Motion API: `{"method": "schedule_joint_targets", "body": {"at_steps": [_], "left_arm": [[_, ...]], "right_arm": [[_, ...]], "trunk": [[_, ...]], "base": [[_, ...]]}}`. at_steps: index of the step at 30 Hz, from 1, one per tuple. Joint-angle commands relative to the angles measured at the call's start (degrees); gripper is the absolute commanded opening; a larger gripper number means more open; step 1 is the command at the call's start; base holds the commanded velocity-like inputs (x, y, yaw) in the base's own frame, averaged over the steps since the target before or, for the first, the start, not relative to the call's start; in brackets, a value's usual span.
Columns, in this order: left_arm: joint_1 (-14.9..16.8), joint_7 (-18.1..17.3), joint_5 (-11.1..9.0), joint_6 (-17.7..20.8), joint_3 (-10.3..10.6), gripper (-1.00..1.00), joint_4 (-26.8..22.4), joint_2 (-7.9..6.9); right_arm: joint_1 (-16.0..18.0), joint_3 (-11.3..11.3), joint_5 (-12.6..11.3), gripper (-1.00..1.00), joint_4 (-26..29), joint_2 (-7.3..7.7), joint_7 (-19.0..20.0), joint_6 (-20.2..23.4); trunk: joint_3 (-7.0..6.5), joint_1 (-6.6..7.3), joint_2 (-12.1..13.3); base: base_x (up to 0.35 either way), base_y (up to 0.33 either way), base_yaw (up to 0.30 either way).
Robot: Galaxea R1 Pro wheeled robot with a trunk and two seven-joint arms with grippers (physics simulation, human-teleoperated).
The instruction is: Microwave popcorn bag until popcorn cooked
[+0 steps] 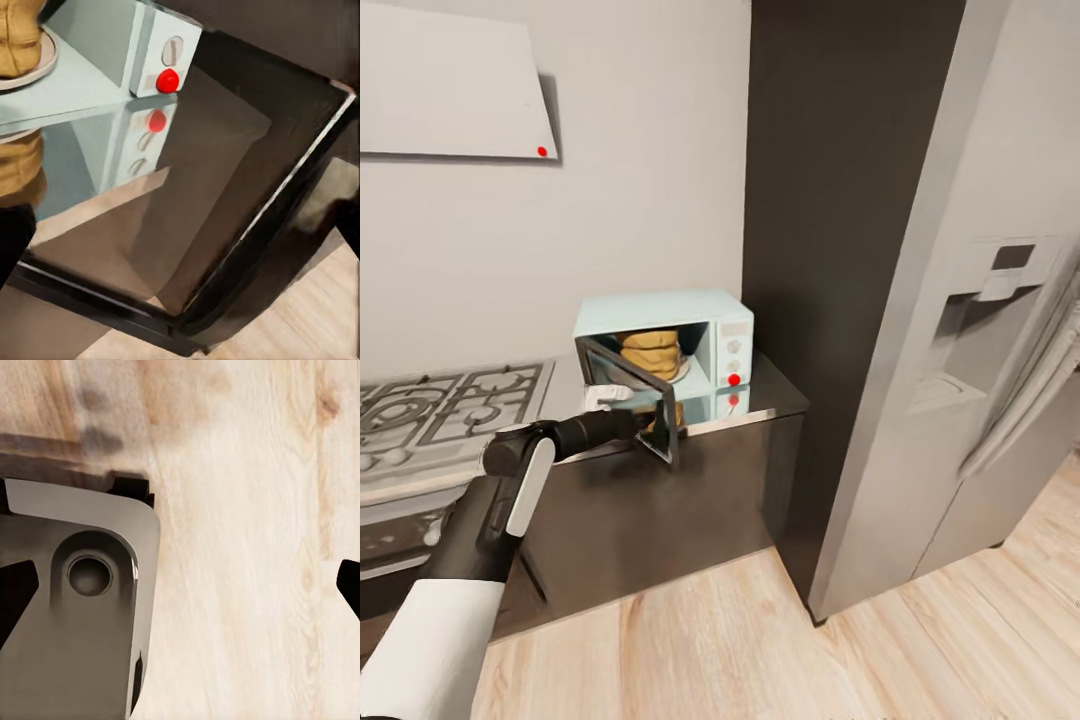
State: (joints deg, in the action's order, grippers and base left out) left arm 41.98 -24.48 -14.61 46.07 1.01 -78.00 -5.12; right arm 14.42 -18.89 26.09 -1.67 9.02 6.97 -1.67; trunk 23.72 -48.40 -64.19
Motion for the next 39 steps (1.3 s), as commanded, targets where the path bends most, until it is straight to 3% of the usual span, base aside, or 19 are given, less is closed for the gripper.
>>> {"method": "schedule_joint_targets", "body": {"at_steps": [1,3,7,13,18,33,34,35,36,39], "left_arm": [[0.0,0.0,-0.1,0.3,0.0,1.0,0.0,0.61],[0.0,0.2,0.0,0.3,0.0,1.0,0.0,1.63],[0.0,0.3,0.0,0.3,0.0,1.0,0.0,2.33],[0.0,0.4,0.3,0.3,0.1,1.0,0.1,2.25],[0.0,2.4,2.6,0.3,0.2,1.0,0.2,2.26],[0.0,2.8,3.3,0.3,-0.2,1.0,0.2,1.85],[0.0,2.8,3.9,0.3,-0.2,1.0,0.2,1.83],[0.0,2.7,6.7,0.3,-0.2,1.0,-0.2,1.9],[0.0,2.6,8.1,0.3,-0.2,1.0,-0.4,1.93],[0.0,2.5,8.9,0.4,-0.2,1.0,-0.5,1.94]], "right_arm": [[0.1,-0.5,0.5,1.0,-0.2,0.04,0.1,-0.2],[0.1,-0.5,0.5,1.0,-0.2,0.04,0.1,-0.2],[0.1,-0.5,0.5,1.0,-0.2,0.04,0.1,-0.2],[0.1,-0.5,0.5,1.0,-0.2,0.04,0.1,-0.2],[0.1,-0.5,0.5,1.0,-0.2,0.04,0.1,-0.2],[0.1,-0.5,0.5,1.0,-0.2,0.04,0.1,-0.3],[0.1,-0.5,0.5,1.0,-0.2,0.04,0.1,-0.3],[0.1,-0.5,0.5,1.0,-0.2,0.04,0.1,-0.3],[0.1,-0.5,0.5,1.0,-0.2,0.08,0.1,-0.3],[0.1,-0.5,0.5,1.0,-0.2,0.19,0.1,-0.4]], "trunk": [[0.01,0.0,0.0],[-0.08,0.0,0.0],[-0.27,0.0,0.0],[-0.54,0.0,0.0],[-0.75,0.0,0.0],[-1.3,0.0,0.0],[-1.33,0.0,0.0],[-1.35,0.0,0.0],[-1.35,0.0,0.0],[-1.36,0.0,0.0]], "base": [[0.0,0.0,-0.21],[0.0,0.0,-0.211],[0.0,0.0,-0.212],[0.0,0.0,-0.213],[0.0,0.0,-0.213],[0.0,0.0,-0.213],[0.0,0.0,-0.213],[0.0,0.0,-0.156],[0.0,0.0,-0.064],[0.0,0.0,-0.019]]}}
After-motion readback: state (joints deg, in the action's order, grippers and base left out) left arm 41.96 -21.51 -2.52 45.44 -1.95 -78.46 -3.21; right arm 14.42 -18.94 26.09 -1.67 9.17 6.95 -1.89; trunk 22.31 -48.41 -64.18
